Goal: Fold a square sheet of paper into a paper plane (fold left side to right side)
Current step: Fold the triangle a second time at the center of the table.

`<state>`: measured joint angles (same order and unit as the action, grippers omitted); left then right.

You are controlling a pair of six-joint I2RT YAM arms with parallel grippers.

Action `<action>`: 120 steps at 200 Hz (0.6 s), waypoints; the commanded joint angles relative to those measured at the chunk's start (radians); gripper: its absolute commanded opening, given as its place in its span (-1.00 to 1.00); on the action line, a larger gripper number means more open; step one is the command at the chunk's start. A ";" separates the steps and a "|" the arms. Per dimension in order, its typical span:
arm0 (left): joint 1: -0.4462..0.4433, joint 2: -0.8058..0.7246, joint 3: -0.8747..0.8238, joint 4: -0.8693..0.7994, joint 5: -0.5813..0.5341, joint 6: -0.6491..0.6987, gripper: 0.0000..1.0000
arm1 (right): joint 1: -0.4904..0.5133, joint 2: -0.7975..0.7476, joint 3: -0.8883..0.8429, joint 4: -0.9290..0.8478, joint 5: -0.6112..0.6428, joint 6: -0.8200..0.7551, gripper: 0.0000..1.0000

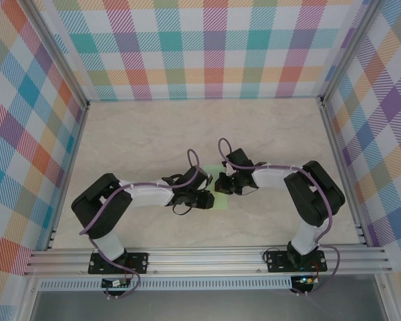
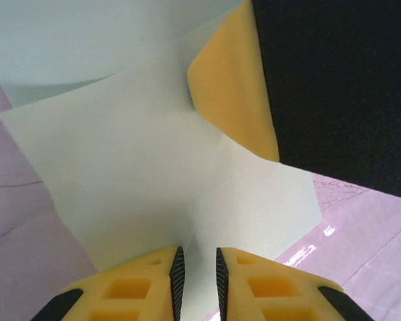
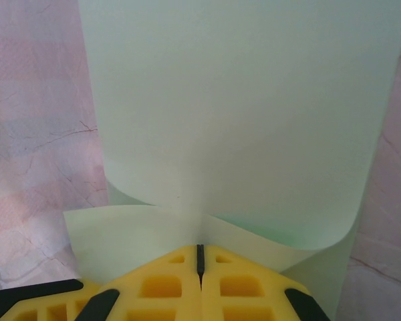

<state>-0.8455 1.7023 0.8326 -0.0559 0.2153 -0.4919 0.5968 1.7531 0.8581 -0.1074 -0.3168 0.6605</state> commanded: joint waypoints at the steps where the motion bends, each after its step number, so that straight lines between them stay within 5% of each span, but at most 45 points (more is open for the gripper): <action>1: 0.015 -0.022 -0.046 -0.041 -0.023 -0.023 -0.56 | 0.005 0.010 -0.009 -0.115 0.056 -0.032 -1.00; 120: 0.016 -0.145 -0.218 0.034 0.053 -0.089 -0.63 | 0.005 0.017 0.004 -0.140 0.068 -0.038 -1.00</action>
<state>-0.8391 1.5879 0.6674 0.0448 0.2241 -0.5583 0.5999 1.7531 0.8711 -0.1440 -0.3096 0.6418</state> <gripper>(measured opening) 0.188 0.044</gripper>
